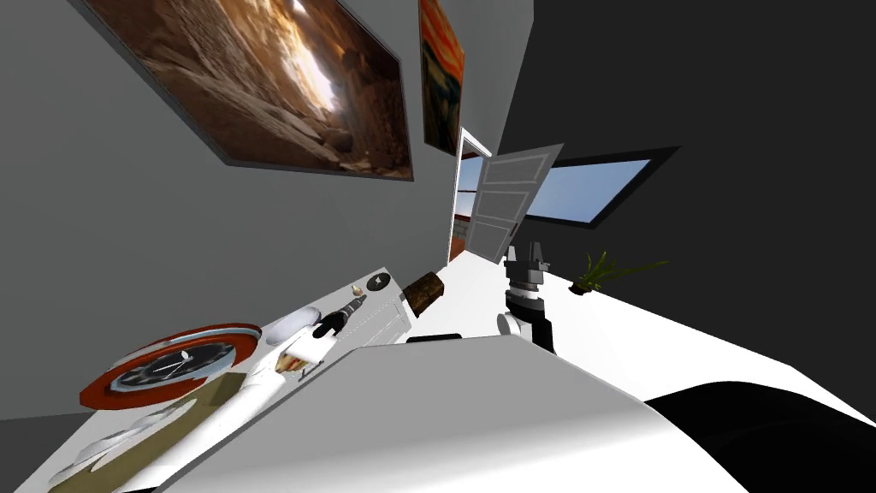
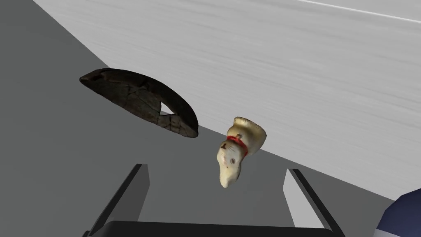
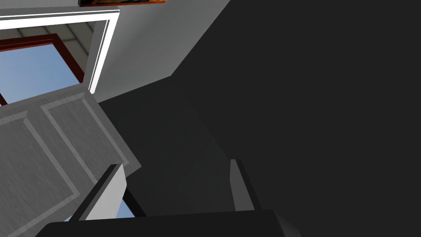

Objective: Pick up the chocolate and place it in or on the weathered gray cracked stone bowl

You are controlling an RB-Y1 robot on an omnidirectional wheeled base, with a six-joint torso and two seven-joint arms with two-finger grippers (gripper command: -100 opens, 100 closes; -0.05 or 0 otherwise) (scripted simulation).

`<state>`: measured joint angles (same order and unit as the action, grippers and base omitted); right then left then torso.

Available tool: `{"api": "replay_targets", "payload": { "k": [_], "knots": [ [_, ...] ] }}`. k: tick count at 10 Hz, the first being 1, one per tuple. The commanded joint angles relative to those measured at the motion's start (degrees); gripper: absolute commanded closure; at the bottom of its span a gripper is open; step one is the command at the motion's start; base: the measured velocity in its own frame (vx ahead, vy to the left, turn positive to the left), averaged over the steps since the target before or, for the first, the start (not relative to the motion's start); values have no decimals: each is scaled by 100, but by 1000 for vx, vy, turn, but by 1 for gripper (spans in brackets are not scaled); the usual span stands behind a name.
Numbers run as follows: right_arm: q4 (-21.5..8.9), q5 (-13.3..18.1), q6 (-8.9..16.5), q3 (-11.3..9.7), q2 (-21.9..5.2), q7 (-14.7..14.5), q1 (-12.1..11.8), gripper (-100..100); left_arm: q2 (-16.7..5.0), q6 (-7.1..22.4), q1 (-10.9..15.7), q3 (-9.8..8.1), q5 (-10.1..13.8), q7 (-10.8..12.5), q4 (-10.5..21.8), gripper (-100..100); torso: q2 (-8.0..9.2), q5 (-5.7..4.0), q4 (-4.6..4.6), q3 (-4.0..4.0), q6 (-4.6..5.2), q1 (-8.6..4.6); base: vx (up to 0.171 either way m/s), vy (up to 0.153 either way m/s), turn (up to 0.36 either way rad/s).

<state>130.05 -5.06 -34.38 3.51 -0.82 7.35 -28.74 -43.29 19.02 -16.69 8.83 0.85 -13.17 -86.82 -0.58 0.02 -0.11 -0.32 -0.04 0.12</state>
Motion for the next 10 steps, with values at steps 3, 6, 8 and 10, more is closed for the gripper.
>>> {"api": "replay_targets", "payload": {
  "k": [3, 6, 8, 10],
  "knots": [
    [0, 0, 0, 0, 0, 0, 0, 0, -326, 431, 32, -24, -11, -7, 285, -100, 4, 1, 1, 2, 0, 3, 134, 37, -128],
    [0, 0, 0, 1, -1, 0, 0, 0, -486, 589, 86, -52, 7, 2, 383, -100, -7, 5, -1, -4, 1, 18, 130, 66, -92],
    [0, 0, 0, 0, 0, 0, 1, 0, -407, 501, 155, -71, -57, -6, 567, -100, 40, 0, 8, 22, -2, -10, 16, 13, -17],
    [0, 0, 0, 0, 0, 0, 1, 0, -319, 408, 216, -86, -122, -15, 738, -100, 46, 0, 9, 26, -2, -6, 25, 28, -36]
  ]
}}
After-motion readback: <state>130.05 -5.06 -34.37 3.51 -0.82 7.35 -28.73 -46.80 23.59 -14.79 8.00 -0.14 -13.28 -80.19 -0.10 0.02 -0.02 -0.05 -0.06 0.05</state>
